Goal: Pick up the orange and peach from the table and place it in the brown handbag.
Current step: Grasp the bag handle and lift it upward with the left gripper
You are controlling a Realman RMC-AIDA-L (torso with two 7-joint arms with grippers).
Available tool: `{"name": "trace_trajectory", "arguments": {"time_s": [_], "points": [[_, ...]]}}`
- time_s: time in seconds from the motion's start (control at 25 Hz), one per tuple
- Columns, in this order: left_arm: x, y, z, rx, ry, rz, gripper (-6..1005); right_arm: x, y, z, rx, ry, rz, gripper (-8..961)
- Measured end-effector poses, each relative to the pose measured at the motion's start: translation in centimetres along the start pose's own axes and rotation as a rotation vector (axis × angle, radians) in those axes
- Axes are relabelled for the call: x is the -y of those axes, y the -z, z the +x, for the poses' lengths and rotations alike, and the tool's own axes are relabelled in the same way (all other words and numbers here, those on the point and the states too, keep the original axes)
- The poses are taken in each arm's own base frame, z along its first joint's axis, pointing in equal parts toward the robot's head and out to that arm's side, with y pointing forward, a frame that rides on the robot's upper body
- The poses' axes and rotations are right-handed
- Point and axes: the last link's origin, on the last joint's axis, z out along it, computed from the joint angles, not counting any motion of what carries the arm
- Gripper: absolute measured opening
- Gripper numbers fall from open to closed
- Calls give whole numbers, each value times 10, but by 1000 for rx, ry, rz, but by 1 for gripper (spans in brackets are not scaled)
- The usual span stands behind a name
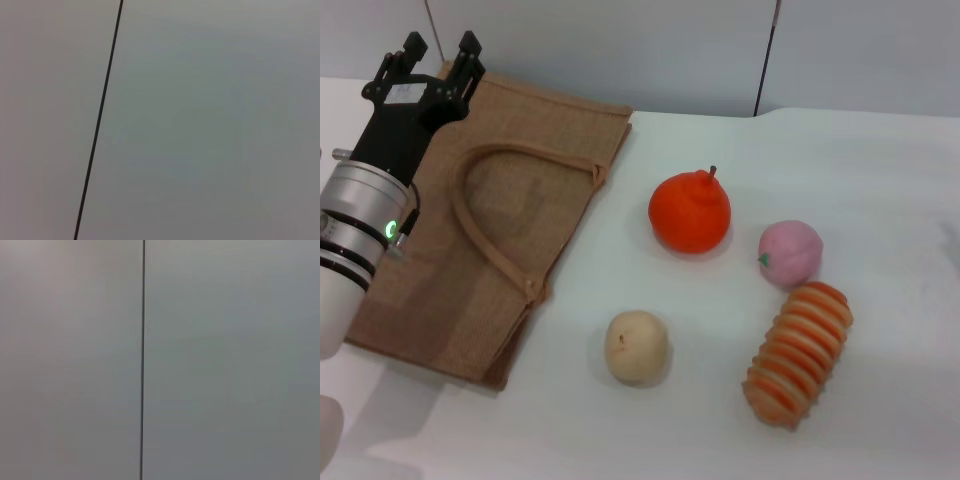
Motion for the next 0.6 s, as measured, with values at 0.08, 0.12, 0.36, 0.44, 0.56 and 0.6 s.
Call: {"name": "trace_trajectory", "arguments": {"time_s": [0.08, 0.12, 0.36, 0.44, 0.56, 0.6], "points": [[0, 0, 0, 0, 0, 0, 707, 0, 0, 0, 0, 0, 0, 696], [0, 0, 0, 0, 0, 0, 707, 0, 0, 0, 0, 0, 0, 696], [0, 0, 0, -1, 1, 2, 707, 0, 0, 0, 1, 1, 2, 697], [0, 0, 0, -1, 2, 2, 707, 1, 0, 0, 0, 1, 2, 696], [1, 0, 0, 2, 41, 2, 707, 1, 0, 1, -8, 2, 5, 696], [2, 0, 0, 7, 63, 3, 707, 2, -1, 2, -13, 3, 7, 696]]}}
